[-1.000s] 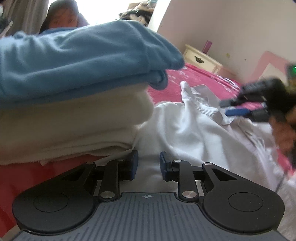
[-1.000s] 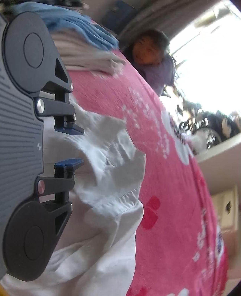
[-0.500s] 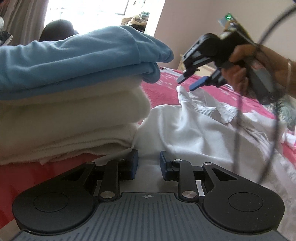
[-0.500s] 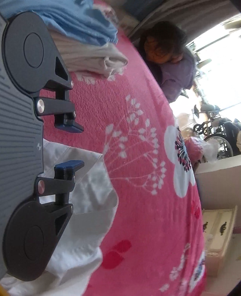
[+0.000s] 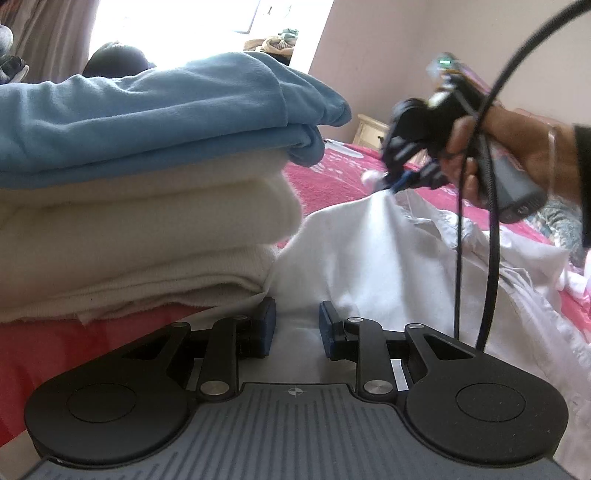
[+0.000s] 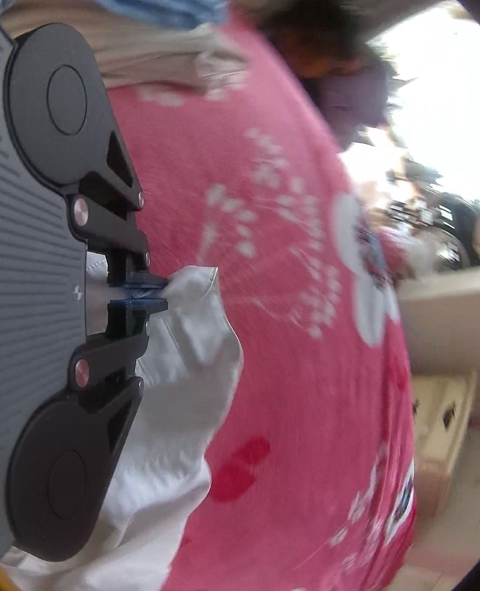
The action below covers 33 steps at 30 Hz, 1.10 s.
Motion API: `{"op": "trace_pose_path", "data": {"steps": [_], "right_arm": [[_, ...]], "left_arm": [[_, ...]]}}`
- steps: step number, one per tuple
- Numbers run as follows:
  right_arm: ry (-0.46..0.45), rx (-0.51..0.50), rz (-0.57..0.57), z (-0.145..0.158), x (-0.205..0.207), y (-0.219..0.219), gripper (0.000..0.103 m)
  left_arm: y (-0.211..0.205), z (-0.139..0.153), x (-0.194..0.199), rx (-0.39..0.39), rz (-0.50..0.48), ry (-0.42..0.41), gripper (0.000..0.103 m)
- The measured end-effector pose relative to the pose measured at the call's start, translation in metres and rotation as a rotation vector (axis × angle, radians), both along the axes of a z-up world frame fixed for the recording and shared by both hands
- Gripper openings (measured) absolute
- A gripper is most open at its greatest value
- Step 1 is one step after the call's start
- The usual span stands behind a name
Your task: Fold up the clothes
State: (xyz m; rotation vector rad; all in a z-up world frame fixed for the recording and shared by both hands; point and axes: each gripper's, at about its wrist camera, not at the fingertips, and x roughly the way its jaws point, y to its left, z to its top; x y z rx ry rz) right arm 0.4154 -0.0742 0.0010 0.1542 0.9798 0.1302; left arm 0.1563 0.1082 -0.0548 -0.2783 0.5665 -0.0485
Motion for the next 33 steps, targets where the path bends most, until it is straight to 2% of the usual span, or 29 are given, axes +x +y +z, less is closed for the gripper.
{"op": "trace_pose_path", "data": {"steps": [3,5,7,9,10,12,14,17,21,24,28,33], "right_arm": [[-0.040,0.112,-0.037,0.000,0.001,-0.014,0.006],[-0.059,0.120,-0.029,-0.004,0.004,-0.008,0.006],[-0.040,0.116,-0.027,-0.015,0.011,0.002,0.007],[-0.020,0.126,0.002,-0.027,0.016,0.010,0.019],[-0.034,0.120,0.016,-0.028,0.015,0.012,0.020],[-0.077,0.119,0.043,-0.020,0.012,0.013,0.040],[-0.127,0.166,0.052,-0.004,0.001,0.000,0.041],[-0.177,0.176,0.062,0.023,-0.017,-0.027,0.041],[-0.198,0.242,0.022,0.064,-0.062,-0.099,0.041],[-0.213,0.276,-0.009,0.093,-0.113,-0.155,0.041],[-0.250,0.244,-0.029,0.135,-0.196,-0.221,0.041],[-0.307,0.167,-0.090,0.179,-0.296,-0.286,0.041]], "left_arm": [[0.002,0.000,-0.002,0.001,0.002,0.000,0.026],[0.002,0.001,-0.001,0.002,0.006,0.001,0.026],[0.002,-0.001,-0.004,0.001,0.010,0.001,0.026],[0.003,-0.001,-0.005,-0.002,0.013,0.002,0.026],[0.004,-0.001,-0.005,-0.003,0.015,0.003,0.025],[0.005,0.000,-0.006,-0.003,0.018,0.004,0.025],[0.000,-0.003,-0.003,-0.001,0.019,0.003,0.025],[0.000,-0.002,-0.005,0.002,0.019,0.003,0.025],[-0.001,-0.002,-0.006,0.005,0.019,0.004,0.025],[0.004,-0.001,-0.010,0.012,0.019,0.009,0.025],[0.001,0.005,-0.011,0.018,0.026,0.005,0.025],[-0.006,0.027,-0.015,0.047,0.061,-0.027,0.026]]}}
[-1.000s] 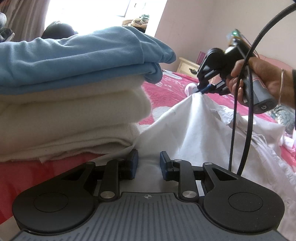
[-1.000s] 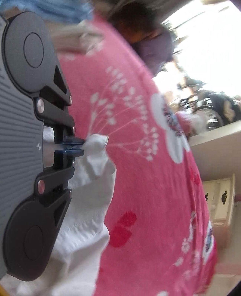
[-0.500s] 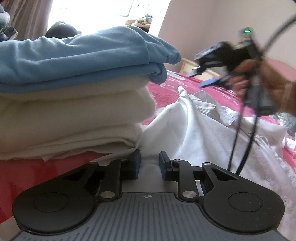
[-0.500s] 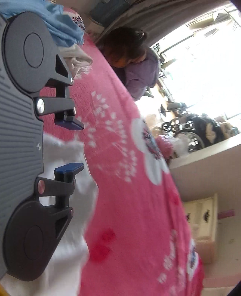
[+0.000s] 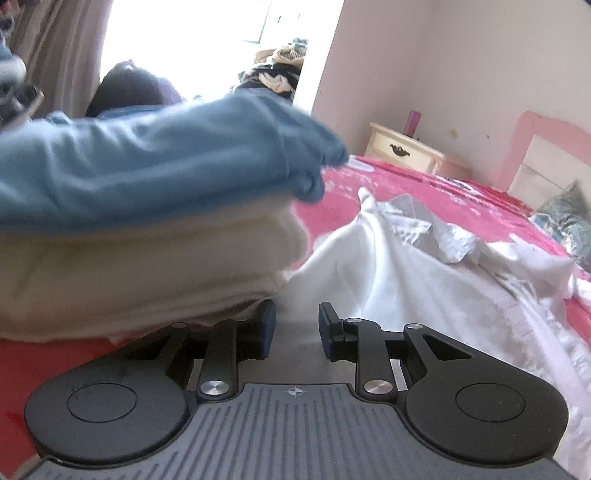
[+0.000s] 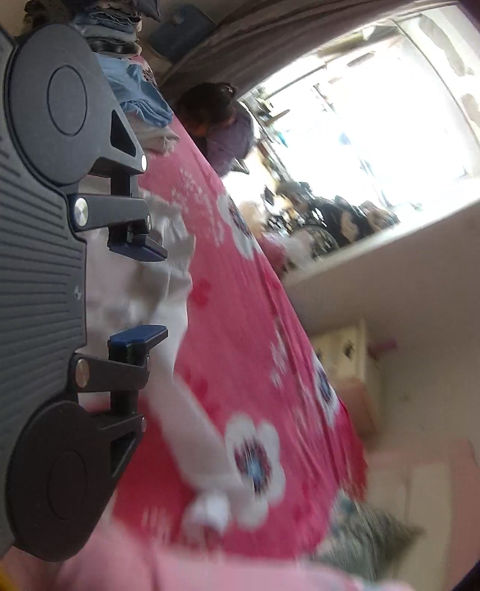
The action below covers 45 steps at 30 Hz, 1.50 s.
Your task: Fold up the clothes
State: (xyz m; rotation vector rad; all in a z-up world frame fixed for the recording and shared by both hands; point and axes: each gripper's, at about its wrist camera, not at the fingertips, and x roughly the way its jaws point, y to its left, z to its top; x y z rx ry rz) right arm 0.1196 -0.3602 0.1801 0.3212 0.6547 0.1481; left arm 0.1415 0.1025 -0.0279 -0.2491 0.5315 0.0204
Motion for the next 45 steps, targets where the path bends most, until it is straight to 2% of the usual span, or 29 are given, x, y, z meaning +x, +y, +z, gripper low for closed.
{"op": "trace_pose_path", "data": {"steps": [3,6,8,10,15,18,22,25,30,41,43,45], "right_arm": [[0.023,-0.034,-0.011,0.005,-0.043,-0.024,0.040],[0.050,-0.072,0.022,-0.004,-0.077,-0.031,0.039],[0.070,-0.094,0.056,-0.014,-0.096,-0.033,0.038],[0.124,-0.139,0.084,-0.029,-0.113,-0.033,0.037],[0.223,-0.259,0.210,-0.074,-0.142,-0.016,0.022],[0.280,-0.282,0.300,-0.103,-0.154,0.000,0.018],[0.310,-0.342,0.370,-0.133,-0.165,0.016,0.018],[0.326,-0.364,0.396,-0.151,-0.166,0.025,0.018],[0.380,-0.349,0.408,-0.173,-0.155,0.027,0.019],[0.384,-0.408,0.459,-0.179,-0.147,0.042,0.026],[0.382,-0.404,0.447,-0.180,-0.146,0.041,0.023],[0.390,-0.363,0.410,-0.176,-0.143,0.033,0.006]], "left_arm": [[-0.004,0.022,-0.013,0.024,0.015,-0.040,0.026],[-0.013,0.047,-0.028,0.042,0.012,-0.081,0.027],[-0.020,0.064,-0.042,0.038,-0.014,-0.103,0.027],[-0.035,0.076,-0.054,0.008,-0.080,-0.099,0.029],[-0.103,0.075,-0.083,-0.078,-0.357,0.013,0.030],[-0.149,0.058,-0.104,-0.111,-0.546,0.119,0.030],[-0.191,0.025,-0.124,-0.105,-0.676,0.235,0.030],[-0.205,0.008,-0.135,-0.055,-0.708,0.266,0.030],[-0.212,-0.001,-0.143,0.040,-0.729,0.241,0.030],[-0.210,-0.003,-0.144,0.040,-0.748,0.233,0.030],[-0.211,-0.003,-0.144,0.045,-0.750,0.229,0.030],[-0.211,-0.003,-0.145,0.048,-0.752,0.225,0.030]]}}
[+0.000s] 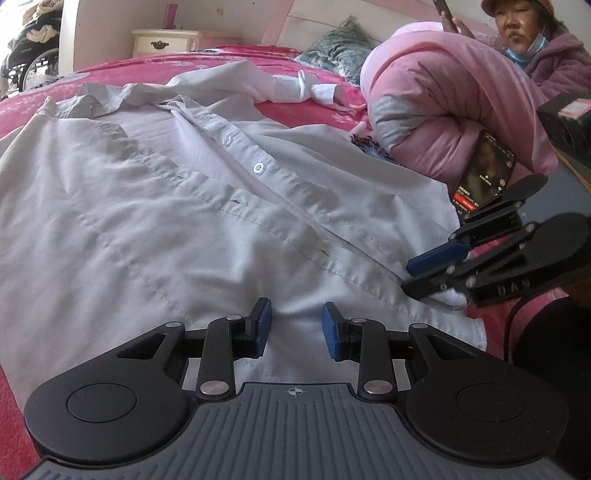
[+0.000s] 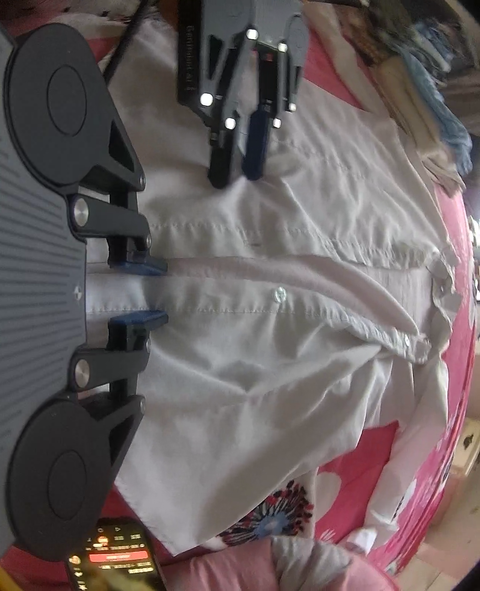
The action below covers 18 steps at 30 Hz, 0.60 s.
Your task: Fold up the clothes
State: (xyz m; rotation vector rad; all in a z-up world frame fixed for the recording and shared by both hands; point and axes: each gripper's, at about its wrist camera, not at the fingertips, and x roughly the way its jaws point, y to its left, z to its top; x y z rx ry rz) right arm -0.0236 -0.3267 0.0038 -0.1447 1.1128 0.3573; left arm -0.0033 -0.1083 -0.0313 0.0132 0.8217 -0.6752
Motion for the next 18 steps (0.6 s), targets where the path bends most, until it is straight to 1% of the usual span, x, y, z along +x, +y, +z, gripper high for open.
{"op": "trace_pose_path", "data": {"steps": [1,4,7,8,10,14,18], "right_arm": [[0.004,0.017,-0.025,0.002,0.002,-0.004,0.004],[0.011,0.112,-0.111,0.014,0.007,-0.023,0.003],[-0.014,0.232,-0.183,0.033,0.008,-0.040,0.003],[-0.028,0.274,-0.191,0.039,0.008,-0.045,0.003],[-0.050,0.319,-0.191,0.051,0.007,-0.052,0.003],[-0.067,0.310,-0.150,0.061,0.006,-0.051,0.003],[-0.047,0.247,-0.029,0.056,0.002,-0.031,0.003]], "left_arm": [[0.000,0.000,0.000,-0.001,0.000,0.001,0.030],[0.000,0.000,0.001,-0.003,0.001,0.004,0.030],[0.001,0.000,0.002,-0.004,0.002,0.008,0.030],[0.001,0.000,0.002,-0.004,0.001,0.010,0.030],[0.001,0.001,0.002,-0.004,0.000,0.012,0.030],[0.000,0.001,0.002,-0.006,0.001,0.017,0.030],[0.001,0.001,0.003,-0.013,0.000,0.025,0.030]]}}
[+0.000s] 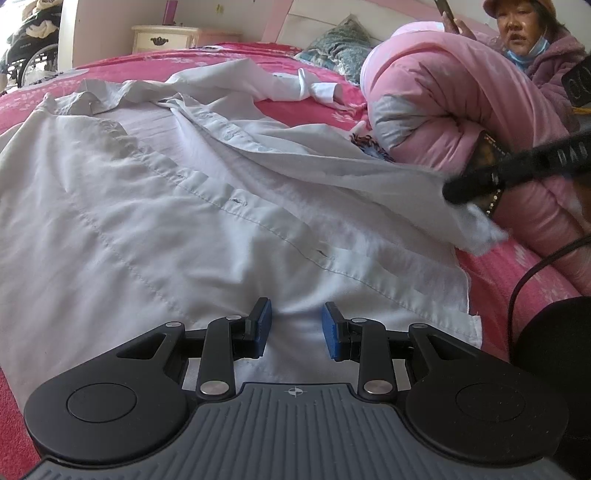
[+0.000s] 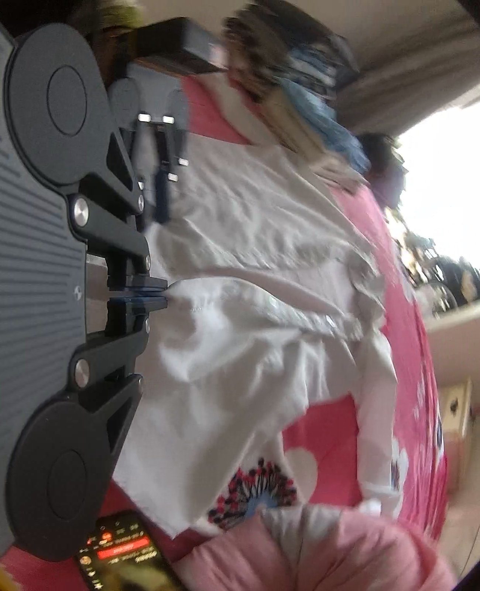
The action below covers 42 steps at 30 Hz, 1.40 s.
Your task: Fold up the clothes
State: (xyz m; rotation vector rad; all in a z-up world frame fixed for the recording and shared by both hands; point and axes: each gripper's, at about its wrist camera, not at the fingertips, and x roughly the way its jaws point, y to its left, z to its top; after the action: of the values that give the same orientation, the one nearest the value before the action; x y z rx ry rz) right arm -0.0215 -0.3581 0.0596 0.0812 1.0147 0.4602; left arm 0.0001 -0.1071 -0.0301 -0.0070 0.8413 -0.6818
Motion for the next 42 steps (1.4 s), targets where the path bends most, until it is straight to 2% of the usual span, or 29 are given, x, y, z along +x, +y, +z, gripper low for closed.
{"op": "trace_pose_path", "data": {"steps": [8,11,15,19,21,24,29,31,34,38,42], "right_arm": [[0.028,-0.154,0.231,-0.020,-0.010,0.043,0.003],[0.034,-0.224,0.289,-0.028,-0.011,0.055,0.003],[0.074,-0.248,0.315,-0.042,-0.012,0.062,0.005],[0.113,-0.235,0.283,-0.052,-0.015,0.065,0.014],[0.105,-0.212,0.252,-0.049,-0.020,0.063,0.030],[0.068,-0.173,0.198,-0.039,-0.027,0.053,0.039],[0.039,-0.075,0.110,-0.018,-0.033,0.024,0.040],[0.027,-0.044,0.067,-0.008,-0.031,0.007,0.040],[-0.010,-0.027,-0.042,0.006,-0.021,-0.023,0.040],[-0.057,0.004,-0.160,0.023,0.022,-0.051,0.040],[-0.150,0.023,-0.148,0.033,0.098,-0.022,0.040]], "left_arm": [[0.001,0.000,0.002,-0.009,-0.003,0.008,0.030],[0.001,0.000,0.003,-0.010,-0.005,0.007,0.030],[0.001,0.000,0.003,-0.014,-0.004,0.009,0.030],[0.002,0.004,0.004,-0.021,0.008,0.006,0.030],[0.005,0.011,0.005,-0.022,0.021,-0.006,0.030],[0.011,0.028,0.006,-0.054,0.026,-0.055,0.030],[-0.002,0.045,0.015,-0.089,-0.023,-0.112,0.030],[-0.015,0.045,0.016,-0.083,-0.070,-0.128,0.030],[-0.035,0.035,0.016,-0.065,-0.142,-0.108,0.030],[-0.049,0.012,0.008,-0.032,-0.196,-0.069,0.030],[-0.051,-0.003,-0.003,-0.018,-0.191,-0.081,0.030]]}}
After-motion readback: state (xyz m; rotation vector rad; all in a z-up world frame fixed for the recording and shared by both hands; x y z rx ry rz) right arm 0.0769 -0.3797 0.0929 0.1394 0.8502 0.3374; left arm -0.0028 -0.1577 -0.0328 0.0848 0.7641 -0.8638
